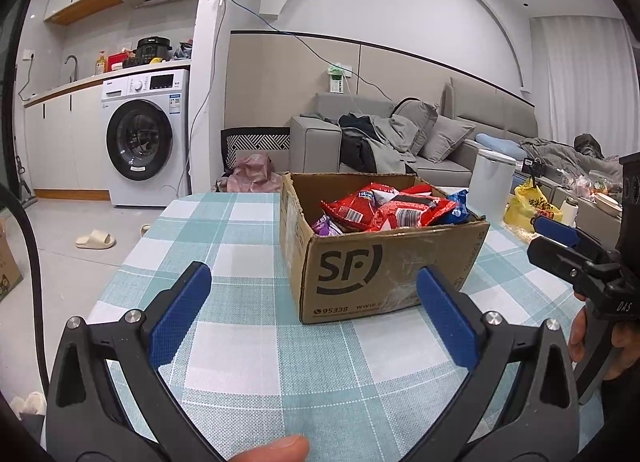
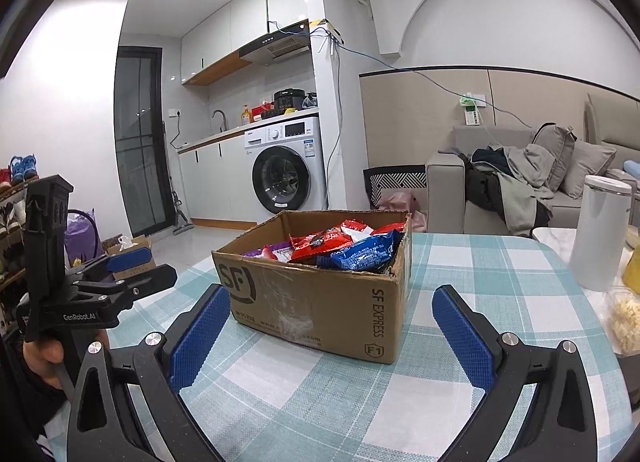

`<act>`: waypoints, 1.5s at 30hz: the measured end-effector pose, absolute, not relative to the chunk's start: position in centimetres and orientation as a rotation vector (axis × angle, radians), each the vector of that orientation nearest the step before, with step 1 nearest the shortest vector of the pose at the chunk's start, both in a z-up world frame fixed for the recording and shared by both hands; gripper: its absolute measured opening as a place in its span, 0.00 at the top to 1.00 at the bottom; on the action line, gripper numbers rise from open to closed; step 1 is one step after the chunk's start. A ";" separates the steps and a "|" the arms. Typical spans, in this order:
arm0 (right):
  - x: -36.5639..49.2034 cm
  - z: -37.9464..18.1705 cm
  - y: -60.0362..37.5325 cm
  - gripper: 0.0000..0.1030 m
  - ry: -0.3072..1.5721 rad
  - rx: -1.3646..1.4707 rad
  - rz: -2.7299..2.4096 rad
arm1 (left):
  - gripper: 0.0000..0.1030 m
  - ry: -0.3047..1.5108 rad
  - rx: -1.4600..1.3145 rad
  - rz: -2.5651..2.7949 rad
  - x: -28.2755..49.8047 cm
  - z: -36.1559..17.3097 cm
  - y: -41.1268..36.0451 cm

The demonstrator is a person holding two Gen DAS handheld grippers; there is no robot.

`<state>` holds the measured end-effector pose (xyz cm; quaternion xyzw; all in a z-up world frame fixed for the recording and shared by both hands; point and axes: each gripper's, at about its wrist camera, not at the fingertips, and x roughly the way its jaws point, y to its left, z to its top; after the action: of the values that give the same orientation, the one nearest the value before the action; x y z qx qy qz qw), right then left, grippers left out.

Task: Organize snacks

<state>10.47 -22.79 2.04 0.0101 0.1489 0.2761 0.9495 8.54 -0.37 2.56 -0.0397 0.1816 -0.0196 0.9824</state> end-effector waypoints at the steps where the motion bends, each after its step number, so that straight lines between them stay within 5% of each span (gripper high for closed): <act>1: 10.5 1.9 -22.7 0.00 0.307 0.017 0.561 | 0.01 0.368 -0.078 -0.041 8.6 2.4 -0.5; 45: 10.2 1.5 -21.9 0.00 0.305 -0.022 0.558 | 0.01 0.380 -0.051 -0.037 8.5 1.7 -1.0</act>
<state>10.18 -21.94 1.48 -0.0106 0.1498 0.2744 0.9498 8.55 -1.04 1.73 -0.0256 0.1888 -0.0182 0.9815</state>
